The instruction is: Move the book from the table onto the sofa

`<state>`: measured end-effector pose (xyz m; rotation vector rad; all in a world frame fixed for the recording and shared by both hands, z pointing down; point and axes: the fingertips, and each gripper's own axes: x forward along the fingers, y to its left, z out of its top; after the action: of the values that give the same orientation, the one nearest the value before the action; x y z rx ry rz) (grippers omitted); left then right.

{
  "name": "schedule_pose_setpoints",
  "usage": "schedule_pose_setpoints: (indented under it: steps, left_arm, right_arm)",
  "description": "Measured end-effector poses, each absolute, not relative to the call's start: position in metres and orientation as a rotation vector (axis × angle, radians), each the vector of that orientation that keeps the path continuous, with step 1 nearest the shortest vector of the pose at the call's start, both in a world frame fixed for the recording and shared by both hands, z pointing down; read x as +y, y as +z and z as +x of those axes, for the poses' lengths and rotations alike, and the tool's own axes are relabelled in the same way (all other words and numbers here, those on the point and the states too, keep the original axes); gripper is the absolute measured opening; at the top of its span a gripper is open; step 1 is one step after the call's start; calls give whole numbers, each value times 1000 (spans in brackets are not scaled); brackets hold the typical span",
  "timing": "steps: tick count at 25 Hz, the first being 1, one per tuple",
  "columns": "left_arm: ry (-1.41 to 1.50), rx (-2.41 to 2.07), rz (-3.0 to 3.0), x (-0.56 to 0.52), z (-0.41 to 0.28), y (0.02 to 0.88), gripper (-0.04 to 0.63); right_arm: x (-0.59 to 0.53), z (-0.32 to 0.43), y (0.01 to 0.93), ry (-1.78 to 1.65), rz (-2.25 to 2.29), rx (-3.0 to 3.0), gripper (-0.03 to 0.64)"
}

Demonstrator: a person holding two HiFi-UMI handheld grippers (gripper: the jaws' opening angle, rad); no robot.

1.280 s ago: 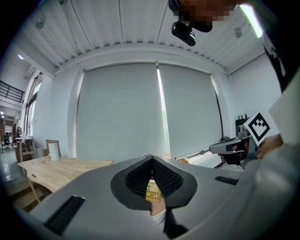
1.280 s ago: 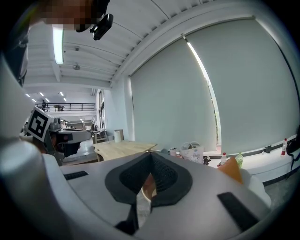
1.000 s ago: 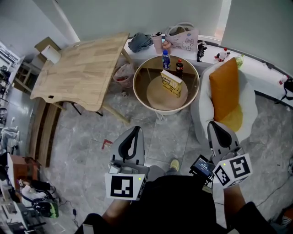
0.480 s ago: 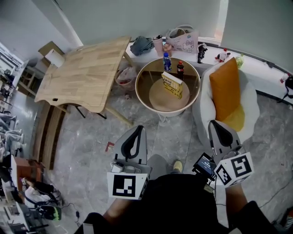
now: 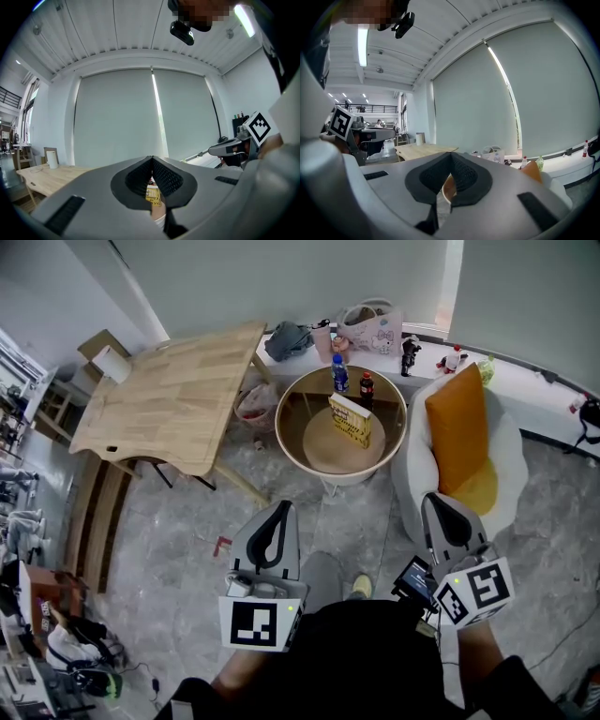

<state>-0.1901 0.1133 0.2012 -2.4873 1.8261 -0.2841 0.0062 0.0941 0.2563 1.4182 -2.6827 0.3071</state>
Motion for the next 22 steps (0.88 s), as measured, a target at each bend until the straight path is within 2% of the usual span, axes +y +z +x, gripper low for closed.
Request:
schedule_pose_setpoints:
  steps: [22]
  left_arm:
    - [-231, 1837, -2493, 73, -215, 211, 6]
  right_arm:
    - [55, -28, 260, 246, 1366, -2655, 9]
